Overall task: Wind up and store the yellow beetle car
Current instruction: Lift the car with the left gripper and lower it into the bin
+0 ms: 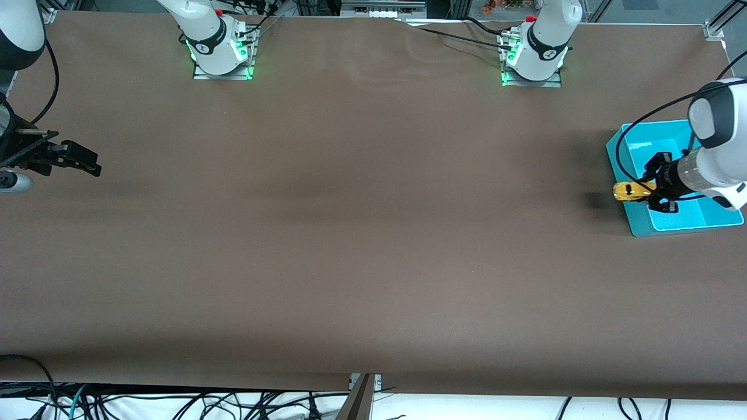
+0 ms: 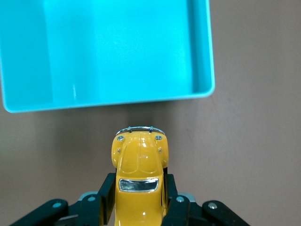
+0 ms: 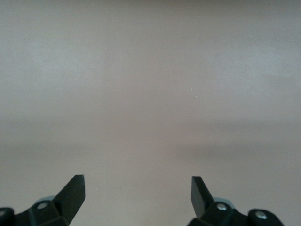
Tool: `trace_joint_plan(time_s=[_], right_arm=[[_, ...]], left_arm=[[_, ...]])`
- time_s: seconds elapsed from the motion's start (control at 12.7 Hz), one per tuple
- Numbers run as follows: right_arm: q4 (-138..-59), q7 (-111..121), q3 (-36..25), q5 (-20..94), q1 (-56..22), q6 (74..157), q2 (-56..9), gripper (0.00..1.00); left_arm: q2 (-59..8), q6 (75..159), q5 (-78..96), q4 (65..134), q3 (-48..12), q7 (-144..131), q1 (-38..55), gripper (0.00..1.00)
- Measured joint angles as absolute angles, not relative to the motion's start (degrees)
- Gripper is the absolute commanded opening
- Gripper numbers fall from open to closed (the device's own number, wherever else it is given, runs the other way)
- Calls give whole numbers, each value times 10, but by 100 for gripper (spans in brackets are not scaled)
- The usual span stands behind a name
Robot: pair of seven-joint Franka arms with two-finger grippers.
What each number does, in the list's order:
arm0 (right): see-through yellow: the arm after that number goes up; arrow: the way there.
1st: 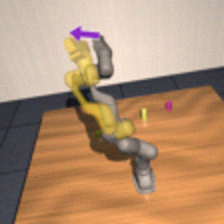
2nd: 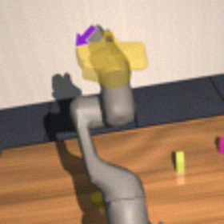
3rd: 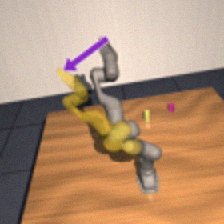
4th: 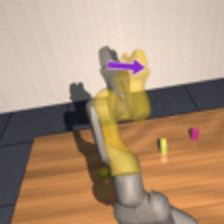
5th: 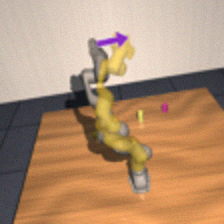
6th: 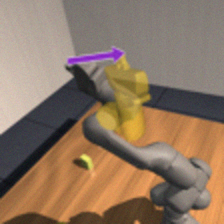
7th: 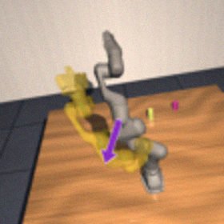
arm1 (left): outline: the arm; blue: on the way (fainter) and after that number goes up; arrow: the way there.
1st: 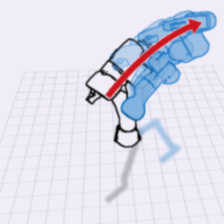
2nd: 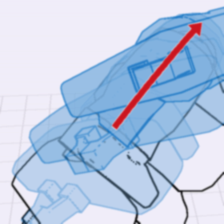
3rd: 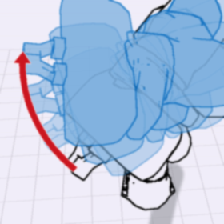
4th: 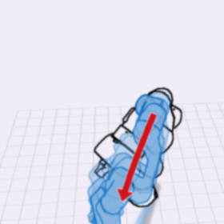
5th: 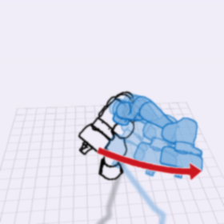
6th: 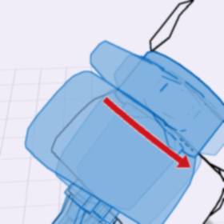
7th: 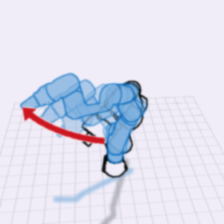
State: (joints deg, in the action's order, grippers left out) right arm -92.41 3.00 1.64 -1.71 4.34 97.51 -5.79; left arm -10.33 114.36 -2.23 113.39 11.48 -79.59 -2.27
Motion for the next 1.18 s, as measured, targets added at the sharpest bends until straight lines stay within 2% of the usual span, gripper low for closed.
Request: trace_joint_plan(time_s=[0.39, 0.71, 1.18], right_arm=[[-924, 30, 16, -17, 43, 975, -60, 100], [-924, 30, 15, -17, 43, 975, -61, 100], [-923, 30, 15, -18, 43, 975, -61, 100]], left_arm=[[-137, 1143, -27, 1144, 156, -660, -111, 0], [-179, 1226, -49, 1184, 181, -648, -110, 0], [-178, 1341, -72, 1298, 216, -647, -107, 0]])
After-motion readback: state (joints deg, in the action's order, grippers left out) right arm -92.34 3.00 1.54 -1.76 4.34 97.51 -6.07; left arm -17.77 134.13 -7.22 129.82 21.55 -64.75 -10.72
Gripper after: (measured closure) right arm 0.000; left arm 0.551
